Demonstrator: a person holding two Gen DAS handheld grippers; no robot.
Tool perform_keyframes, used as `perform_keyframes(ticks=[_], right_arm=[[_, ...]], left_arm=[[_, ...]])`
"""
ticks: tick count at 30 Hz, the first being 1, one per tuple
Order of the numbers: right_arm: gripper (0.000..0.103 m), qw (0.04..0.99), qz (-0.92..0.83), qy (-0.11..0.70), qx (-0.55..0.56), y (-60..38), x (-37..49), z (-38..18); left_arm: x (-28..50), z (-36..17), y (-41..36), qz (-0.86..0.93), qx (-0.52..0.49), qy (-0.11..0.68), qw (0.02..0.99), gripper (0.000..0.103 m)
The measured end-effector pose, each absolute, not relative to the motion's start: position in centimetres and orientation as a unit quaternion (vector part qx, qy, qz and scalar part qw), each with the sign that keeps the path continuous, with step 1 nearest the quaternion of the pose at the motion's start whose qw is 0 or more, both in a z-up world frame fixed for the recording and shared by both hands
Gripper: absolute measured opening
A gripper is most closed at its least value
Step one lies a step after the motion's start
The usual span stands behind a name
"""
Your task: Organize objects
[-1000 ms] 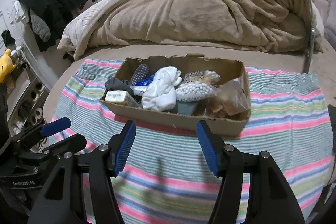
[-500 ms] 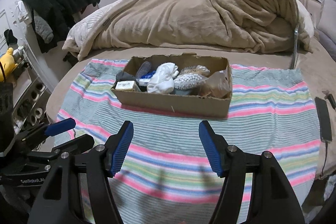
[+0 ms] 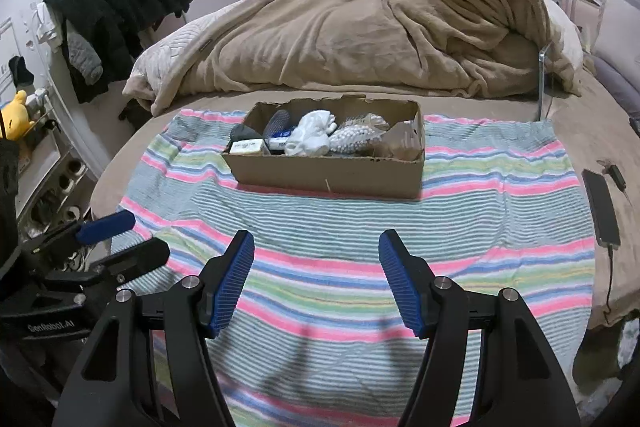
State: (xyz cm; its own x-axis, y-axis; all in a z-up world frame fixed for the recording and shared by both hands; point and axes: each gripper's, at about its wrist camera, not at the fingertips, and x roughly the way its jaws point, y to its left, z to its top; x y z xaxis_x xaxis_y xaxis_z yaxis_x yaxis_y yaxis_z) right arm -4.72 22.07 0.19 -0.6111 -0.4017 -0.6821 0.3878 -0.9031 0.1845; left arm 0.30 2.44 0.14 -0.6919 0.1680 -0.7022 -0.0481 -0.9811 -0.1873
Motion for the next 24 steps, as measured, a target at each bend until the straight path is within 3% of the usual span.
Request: perform_keyframes(ticks=[24], right_arm=[[0.068, 0.211, -0.902, -0.011, 0.377, 22.1, -3.1, 1.0]], left_arm=[[2.0, 1.0, 1.9, 0.922, -0.377, -0.073, 0.051, 0.082]])
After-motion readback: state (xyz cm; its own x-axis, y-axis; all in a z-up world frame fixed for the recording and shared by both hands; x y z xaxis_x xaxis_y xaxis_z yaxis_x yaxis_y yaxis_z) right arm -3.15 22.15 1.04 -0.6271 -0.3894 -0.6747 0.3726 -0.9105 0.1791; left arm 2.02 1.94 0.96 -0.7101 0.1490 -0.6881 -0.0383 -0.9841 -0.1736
